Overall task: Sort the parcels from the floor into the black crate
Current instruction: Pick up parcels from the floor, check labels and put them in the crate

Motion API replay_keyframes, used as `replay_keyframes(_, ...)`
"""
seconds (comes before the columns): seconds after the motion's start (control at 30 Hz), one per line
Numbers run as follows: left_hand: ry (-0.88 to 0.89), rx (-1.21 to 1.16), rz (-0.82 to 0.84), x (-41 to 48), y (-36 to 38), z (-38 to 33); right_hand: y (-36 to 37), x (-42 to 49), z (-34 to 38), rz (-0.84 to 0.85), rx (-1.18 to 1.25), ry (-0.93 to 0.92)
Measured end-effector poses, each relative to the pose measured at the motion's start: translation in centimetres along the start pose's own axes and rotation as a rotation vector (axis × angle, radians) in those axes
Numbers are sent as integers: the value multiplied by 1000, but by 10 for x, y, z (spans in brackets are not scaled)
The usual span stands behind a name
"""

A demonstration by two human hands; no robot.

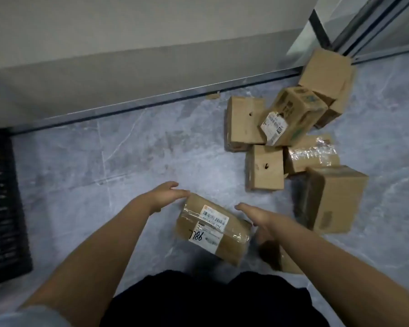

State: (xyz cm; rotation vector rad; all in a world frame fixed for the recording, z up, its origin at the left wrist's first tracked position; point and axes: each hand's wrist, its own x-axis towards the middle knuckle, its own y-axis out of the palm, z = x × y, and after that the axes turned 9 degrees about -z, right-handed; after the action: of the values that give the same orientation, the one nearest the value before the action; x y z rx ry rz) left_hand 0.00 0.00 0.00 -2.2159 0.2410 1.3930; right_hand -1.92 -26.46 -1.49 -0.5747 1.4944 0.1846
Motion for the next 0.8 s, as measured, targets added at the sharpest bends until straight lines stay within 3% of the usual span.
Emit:
replay_keyframes(0.1,-69,87,84,19,20,11,13,19,2,148,40,-4)
replay_keyframes(0.2,-73,70,138,22,34,9,16,23,4,128,118,-45)
replay_keyframes(0.37,8,-111,21,-5,26,-22,2,-17,17,44,240,-124)
replay_keyframes(0.57,112,-214,-49,-130,-32,-96,-46,-164,35,-2,294,-248)
replay_keyframes(0.8,288,-184,-156,-344,-148,-218,-120,-417,74,-23,345,-444)
